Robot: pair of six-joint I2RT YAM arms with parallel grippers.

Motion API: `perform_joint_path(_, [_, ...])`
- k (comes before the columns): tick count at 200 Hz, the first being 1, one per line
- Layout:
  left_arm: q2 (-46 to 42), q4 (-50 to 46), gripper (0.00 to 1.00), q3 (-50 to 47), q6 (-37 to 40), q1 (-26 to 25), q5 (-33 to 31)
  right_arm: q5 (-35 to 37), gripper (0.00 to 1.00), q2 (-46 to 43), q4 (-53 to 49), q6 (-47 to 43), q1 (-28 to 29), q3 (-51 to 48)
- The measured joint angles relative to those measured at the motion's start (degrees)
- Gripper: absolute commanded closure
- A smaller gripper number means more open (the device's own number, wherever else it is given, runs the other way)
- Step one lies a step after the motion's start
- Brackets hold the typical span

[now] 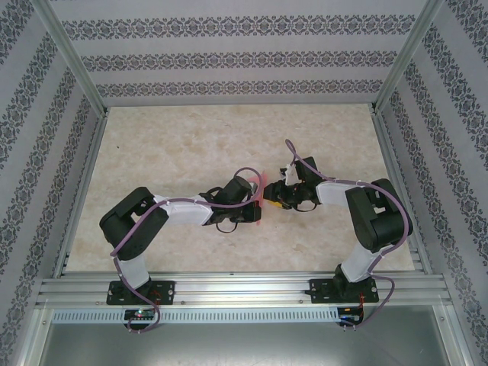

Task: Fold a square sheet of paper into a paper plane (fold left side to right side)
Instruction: Fold the wing for the fifth time at the center of the table.

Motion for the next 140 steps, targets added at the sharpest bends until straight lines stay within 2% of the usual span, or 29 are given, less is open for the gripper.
perform_joint_path(74, [0.00,3.32,1.00,-2.05,-1.79,0.94,1.31,-0.09,0.53,-1.16,-0.35,-0.55,-2.23,-0.52])
perform_joint_path(140, [0.31,7.82,1.00,-4.24,-4.28,2.08,3.63,-0.42,0.53,-0.66,2.27,0.04,0.09,-0.85])
